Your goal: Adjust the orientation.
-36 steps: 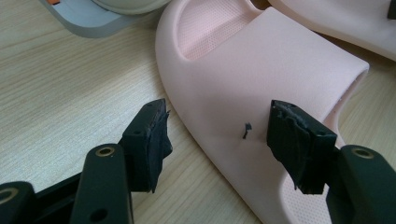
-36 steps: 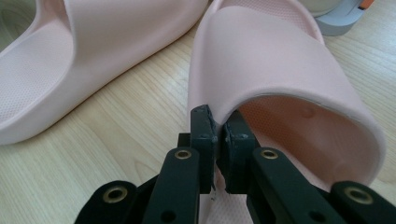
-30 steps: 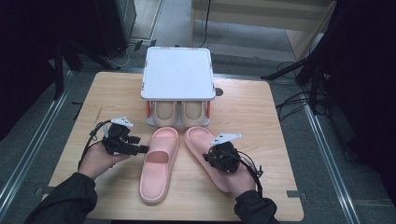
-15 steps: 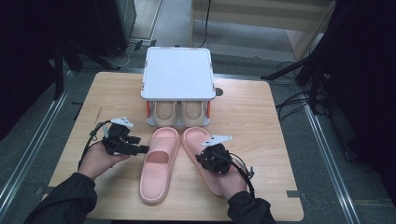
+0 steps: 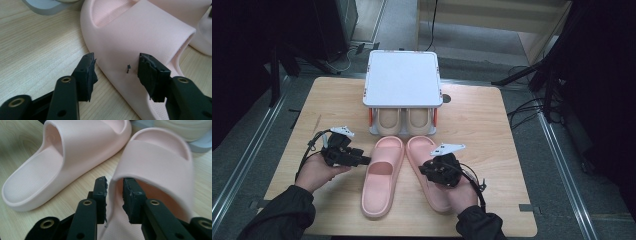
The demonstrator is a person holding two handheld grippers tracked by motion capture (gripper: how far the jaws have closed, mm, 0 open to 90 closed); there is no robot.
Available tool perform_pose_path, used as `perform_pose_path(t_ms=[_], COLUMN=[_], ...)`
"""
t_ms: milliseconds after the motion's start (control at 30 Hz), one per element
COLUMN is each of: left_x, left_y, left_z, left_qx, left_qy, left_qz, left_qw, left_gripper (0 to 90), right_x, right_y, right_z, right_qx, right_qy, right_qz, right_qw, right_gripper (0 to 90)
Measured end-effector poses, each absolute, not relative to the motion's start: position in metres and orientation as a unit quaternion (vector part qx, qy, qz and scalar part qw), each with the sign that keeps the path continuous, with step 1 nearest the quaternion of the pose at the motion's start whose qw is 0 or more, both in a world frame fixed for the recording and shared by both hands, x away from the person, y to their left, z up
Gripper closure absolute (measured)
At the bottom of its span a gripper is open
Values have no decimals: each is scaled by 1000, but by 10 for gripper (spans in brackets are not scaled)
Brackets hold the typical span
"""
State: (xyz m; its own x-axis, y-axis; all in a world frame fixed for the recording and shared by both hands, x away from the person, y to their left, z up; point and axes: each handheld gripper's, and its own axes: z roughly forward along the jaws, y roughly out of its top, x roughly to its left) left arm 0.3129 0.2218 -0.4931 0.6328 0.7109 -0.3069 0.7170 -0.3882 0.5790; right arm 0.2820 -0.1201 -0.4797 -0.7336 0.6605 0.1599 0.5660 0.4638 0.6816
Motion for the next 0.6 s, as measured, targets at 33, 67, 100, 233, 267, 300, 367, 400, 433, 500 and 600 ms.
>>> perform_pose_path(t_ms=[33, 67, 100, 233, 267, 300, 367, 400, 433, 500, 600], left_x=[312, 312, 311, 310, 311, 311, 311, 311, 311, 312, 313], left_y=[222, 222, 223, 224, 224, 223, 222, 221, 221, 221, 220], left_z=[-492, -492, -489, -489, -490, -491, -494, -496, -496, -498, -501], left_qx=[836, 836, 836, 836, 839, 840, 844, 846, 847, 848, 849], left_qy=[425, 425, 419, 421, 418, 417, 416, 415, 414, 414, 416], left_qz=[2, 2, 16, 11, 9, 6, 1, 1, -1, -3, -7], left_qw=[347, 347, 354, 352, 349, 346, 339, 335, 334, 331, 324], left_gripper=[520, 549, 591, 676, 693, 707, 716, 717, 717, 716, 716], right_x=[282, 282, 283, 284, 285, 287, 291, 293, 296, 301, 308], right_y=[-125, -129, -135, -147, -152, -155, -162, -165, -168, -173, -178], right_z=[-477, -474, -471, -465, -465, -464, -466, -468, -471, -474, -480], right_qx=[361, 366, 368, 369, 366, 368, 374, 379, 384, 390, 400], right_qy=[851, 848, 842, 840, 841, 840, 838, 837, 837, 838, 838], right_qz=[375, 379, 390, 391, 390, 389, 385, 381, 376, 365, 354], right_qw=[63, 62, 60, 68, 79, 87, 94, 98, 100, 113, 115], right_gripper=[758, 763, 764, 792, 799, 807, 819, 822, 822, 821, 812])
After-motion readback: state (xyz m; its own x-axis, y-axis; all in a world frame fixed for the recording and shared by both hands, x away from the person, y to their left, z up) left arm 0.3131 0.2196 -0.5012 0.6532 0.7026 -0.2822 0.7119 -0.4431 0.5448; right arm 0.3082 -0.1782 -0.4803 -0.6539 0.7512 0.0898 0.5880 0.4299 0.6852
